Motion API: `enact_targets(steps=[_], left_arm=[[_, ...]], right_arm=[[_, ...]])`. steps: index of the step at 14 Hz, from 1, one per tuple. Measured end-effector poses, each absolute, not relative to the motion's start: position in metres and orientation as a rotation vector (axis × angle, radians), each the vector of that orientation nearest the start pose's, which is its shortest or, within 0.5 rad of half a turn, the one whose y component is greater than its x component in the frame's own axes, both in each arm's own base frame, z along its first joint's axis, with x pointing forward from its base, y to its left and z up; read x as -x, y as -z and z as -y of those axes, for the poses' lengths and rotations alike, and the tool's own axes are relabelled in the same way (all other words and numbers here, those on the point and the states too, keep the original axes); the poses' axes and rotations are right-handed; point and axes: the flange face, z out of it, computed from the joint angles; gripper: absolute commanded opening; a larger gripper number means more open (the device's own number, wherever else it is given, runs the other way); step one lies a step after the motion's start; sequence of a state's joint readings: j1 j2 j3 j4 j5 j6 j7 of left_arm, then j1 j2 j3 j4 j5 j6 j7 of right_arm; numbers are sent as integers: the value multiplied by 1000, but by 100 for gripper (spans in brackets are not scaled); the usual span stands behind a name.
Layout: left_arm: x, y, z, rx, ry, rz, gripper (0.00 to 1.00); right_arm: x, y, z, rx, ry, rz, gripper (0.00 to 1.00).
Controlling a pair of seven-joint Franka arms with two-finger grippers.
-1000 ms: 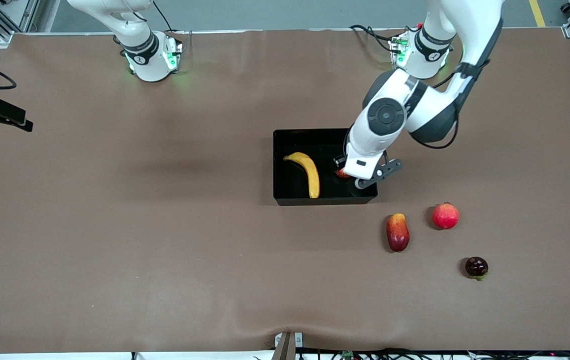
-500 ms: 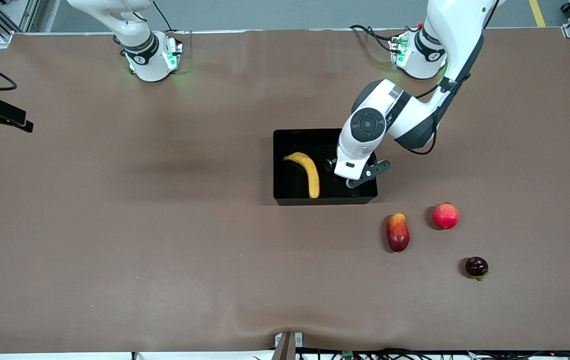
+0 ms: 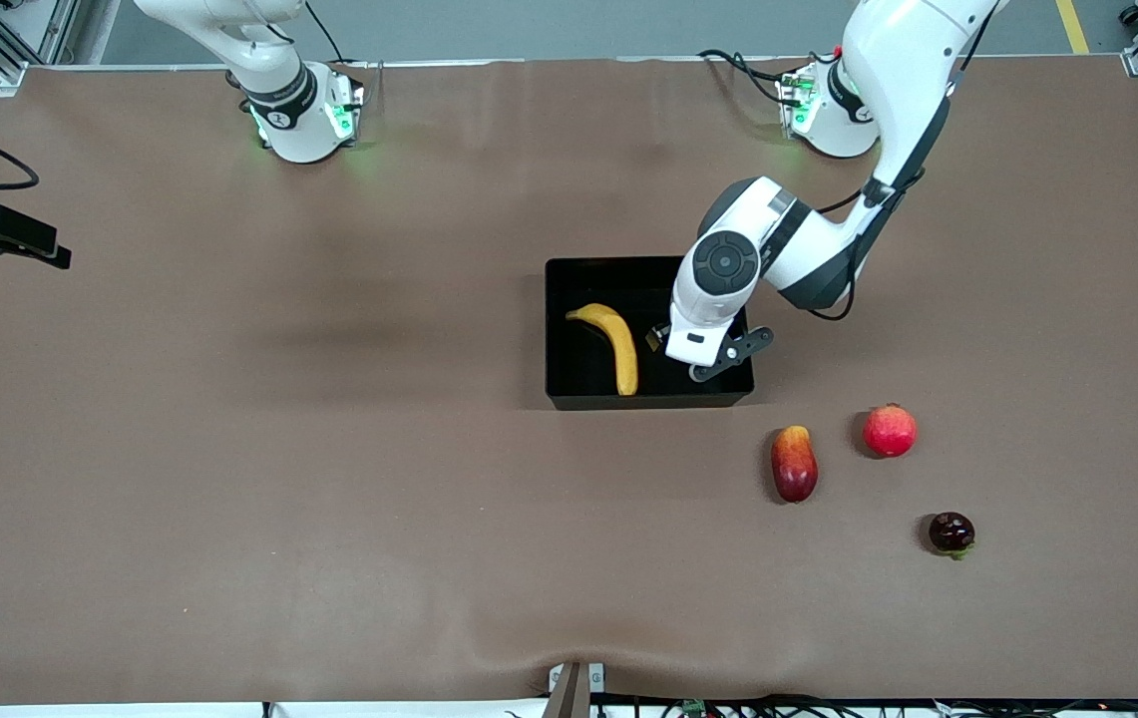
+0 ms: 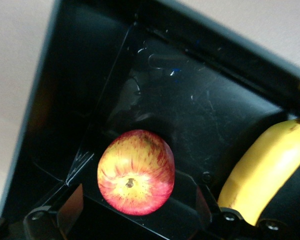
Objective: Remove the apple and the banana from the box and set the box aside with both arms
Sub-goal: 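Lower the left gripper and grasp the red-yellow apple, then lift the apple out of the box with the left gripper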
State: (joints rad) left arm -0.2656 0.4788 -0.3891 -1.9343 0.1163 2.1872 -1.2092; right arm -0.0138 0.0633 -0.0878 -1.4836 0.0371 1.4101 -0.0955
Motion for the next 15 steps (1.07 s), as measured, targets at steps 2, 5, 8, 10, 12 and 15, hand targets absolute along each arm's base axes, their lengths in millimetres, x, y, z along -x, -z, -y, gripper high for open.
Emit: enact_targets(steps=[2, 5, 8, 10, 12, 15], left_arm=[[-481, -230, 358, 2930, -293, 752, 100], [-479, -220, 359, 2920, -295, 729, 100], [-476, -207, 358, 2906, -322, 723, 88], [-475, -200, 358, 2899, -336, 720, 54], [-475, -199, 358, 2898, -339, 720, 0], [-476, -200, 358, 2902, -334, 723, 0]], right_arm=[[-555, -617, 50, 3090, -207, -5, 100], [-555, -617, 51, 3090, -207, -5, 100], [-557, -612, 50, 3089, -220, -5, 100], [-561, -604, 50, 3085, -237, -4, 100], [-565, -598, 46, 3070, -253, 5, 100], [-568, -591, 42, 3065, -271, 15, 100]])
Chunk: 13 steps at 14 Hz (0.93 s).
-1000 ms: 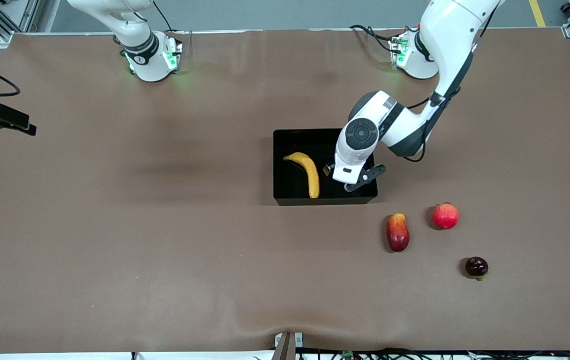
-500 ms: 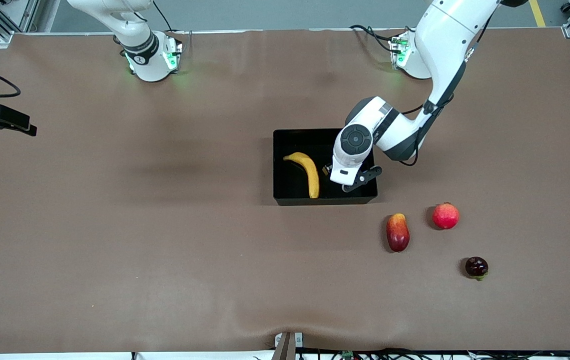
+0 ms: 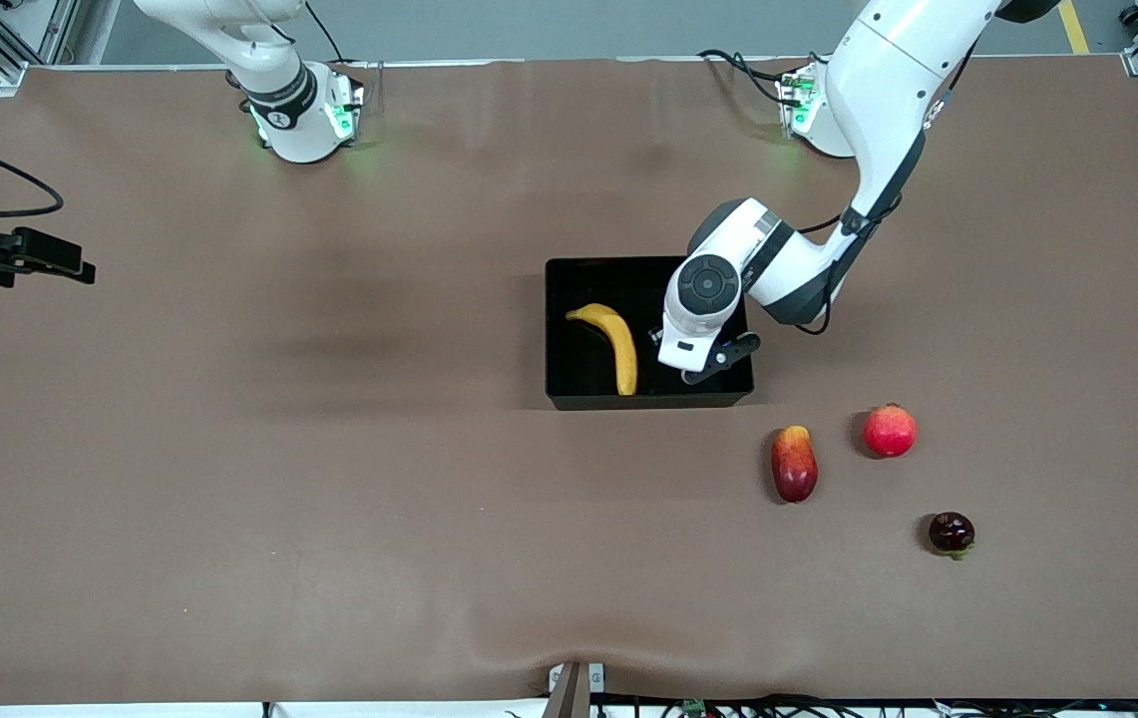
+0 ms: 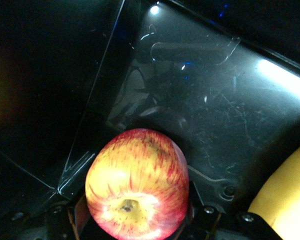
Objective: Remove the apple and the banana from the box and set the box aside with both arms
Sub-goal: 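Lift the apple out of the box with the left gripper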
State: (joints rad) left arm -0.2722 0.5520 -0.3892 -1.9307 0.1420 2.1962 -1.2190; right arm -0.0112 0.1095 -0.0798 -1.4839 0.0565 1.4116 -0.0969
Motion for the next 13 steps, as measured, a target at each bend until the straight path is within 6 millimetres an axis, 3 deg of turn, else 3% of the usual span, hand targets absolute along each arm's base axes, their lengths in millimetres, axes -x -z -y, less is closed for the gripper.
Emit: enact_targets(steps=[2, 4, 7, 9, 11, 13], left_arm=[[-481, -206, 359, 2908, -324, 729, 0], [-491, -227, 360, 2906, -304, 735, 0], [-514, -297, 359, 2891, -248, 757, 0], [-531, -349, 352, 2892, -197, 785, 0], [-549, -387, 331, 2920, -143, 779, 0], [-573, -414, 295, 2964, -94, 742, 0]], right_arm=[[-570, -586, 38, 3061, -286, 33, 100], [-571, -584, 25, 3056, -301, 85, 100], [-566, -582, 2, 3044, -364, 176, 100], [-562, -580, -2, 3026, -407, 255, 100], [-562, -580, -2, 3006, -409, 339, 100], [-559, -577, -12, 2976, -434, 410, 100]])
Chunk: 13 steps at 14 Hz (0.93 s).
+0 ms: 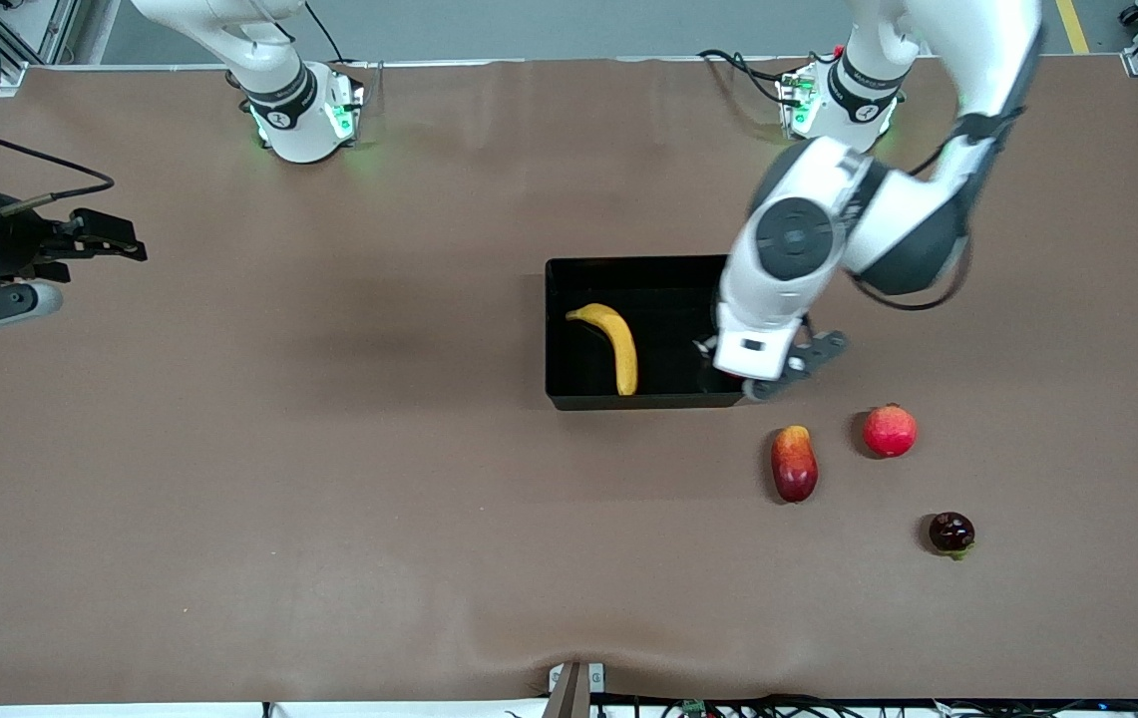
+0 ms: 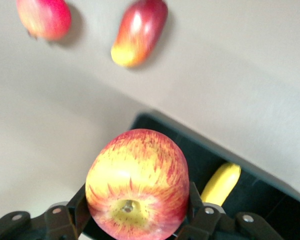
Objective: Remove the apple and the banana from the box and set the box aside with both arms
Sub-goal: 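Lift the apple out of the box with the left gripper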
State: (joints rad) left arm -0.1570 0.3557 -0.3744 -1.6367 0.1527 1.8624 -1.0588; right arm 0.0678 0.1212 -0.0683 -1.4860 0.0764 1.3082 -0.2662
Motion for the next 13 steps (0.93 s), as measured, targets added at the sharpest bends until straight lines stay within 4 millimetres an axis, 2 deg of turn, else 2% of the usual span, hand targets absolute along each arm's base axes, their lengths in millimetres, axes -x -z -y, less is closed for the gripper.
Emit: enact_targets(steps=[3, 7, 10, 12, 13], left_arm=[[-607, -438, 226, 3008, -58, 679, 0], [-629, -436, 143, 3018, -115, 579, 0], [-634, -418, 84, 3006, -181, 575, 0], [-633, -392, 54, 2965, -226, 585, 0], [-633, -376, 46, 2958, -235, 588, 0]], right_arm=[[-553, -572, -29, 2942, -520, 494, 100], [-551, -581, -19, 2934, -509, 527, 100], [-548, -604, -10, 2991, -451, 528, 100], [-558, -590, -17, 2992, -462, 547, 100], [-569, -582, -23, 3008, -418, 566, 100]])
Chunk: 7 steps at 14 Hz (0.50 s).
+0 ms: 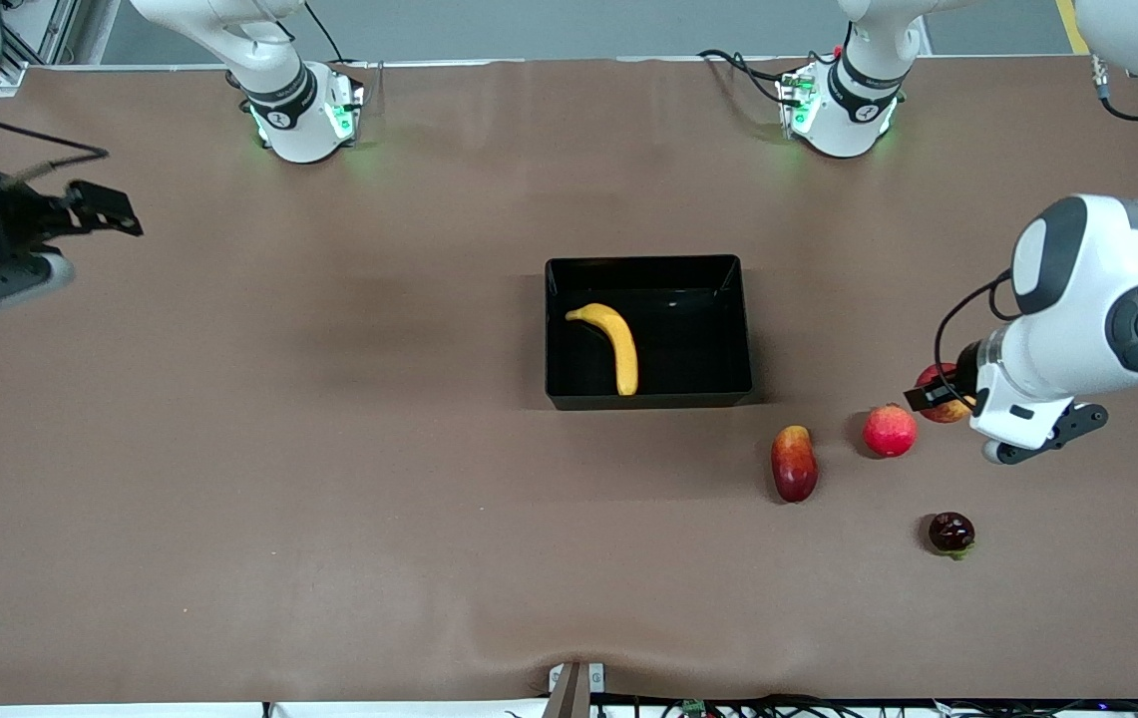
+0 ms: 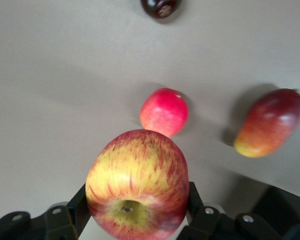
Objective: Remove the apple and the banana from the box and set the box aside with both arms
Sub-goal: 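Lift the apple out of the box with the left gripper, then lower the apple beside the red apple and open the left gripper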
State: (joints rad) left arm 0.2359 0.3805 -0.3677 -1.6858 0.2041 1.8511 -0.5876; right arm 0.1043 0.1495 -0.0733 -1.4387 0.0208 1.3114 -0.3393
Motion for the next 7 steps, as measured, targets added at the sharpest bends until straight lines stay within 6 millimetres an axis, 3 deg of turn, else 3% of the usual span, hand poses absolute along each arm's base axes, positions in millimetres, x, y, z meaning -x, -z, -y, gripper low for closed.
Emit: enact_targets(steps=[2, 4, 7], left_arm=[[-630, -342, 40, 2971, -218, 587, 0], [-628, -316, 27, 2961, -176, 569, 0], [-632, -297, 0, 2926, -123, 544, 0]], right_arm=[[-592, -570, -36, 3042, -287, 602, 100], [-612, -545, -33, 3054, -261, 590, 100], [-630, -512, -23, 3059, -282, 563, 100]])
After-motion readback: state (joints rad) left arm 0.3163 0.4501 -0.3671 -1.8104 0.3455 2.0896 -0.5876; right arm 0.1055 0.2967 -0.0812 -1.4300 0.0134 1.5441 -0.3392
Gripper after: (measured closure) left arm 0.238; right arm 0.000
